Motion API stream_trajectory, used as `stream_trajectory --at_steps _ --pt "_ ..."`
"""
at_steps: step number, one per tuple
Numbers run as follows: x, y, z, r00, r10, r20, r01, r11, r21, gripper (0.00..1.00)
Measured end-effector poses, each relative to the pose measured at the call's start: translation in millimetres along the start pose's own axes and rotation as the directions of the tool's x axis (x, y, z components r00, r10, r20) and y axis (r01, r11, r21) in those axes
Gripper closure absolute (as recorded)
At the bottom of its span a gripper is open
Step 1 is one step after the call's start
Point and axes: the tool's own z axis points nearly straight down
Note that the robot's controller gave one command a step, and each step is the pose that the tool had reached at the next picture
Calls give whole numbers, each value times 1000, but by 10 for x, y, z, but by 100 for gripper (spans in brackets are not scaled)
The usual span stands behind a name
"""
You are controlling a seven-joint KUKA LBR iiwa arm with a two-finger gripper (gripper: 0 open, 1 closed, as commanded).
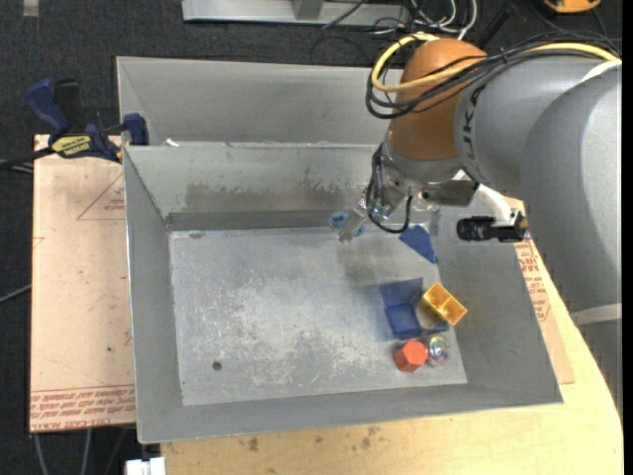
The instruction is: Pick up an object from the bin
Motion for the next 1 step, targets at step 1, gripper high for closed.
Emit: stream_trajectory --at_steps 1 --pt "-14 19 -631 1000 -3 4 3 1000 -4 100"
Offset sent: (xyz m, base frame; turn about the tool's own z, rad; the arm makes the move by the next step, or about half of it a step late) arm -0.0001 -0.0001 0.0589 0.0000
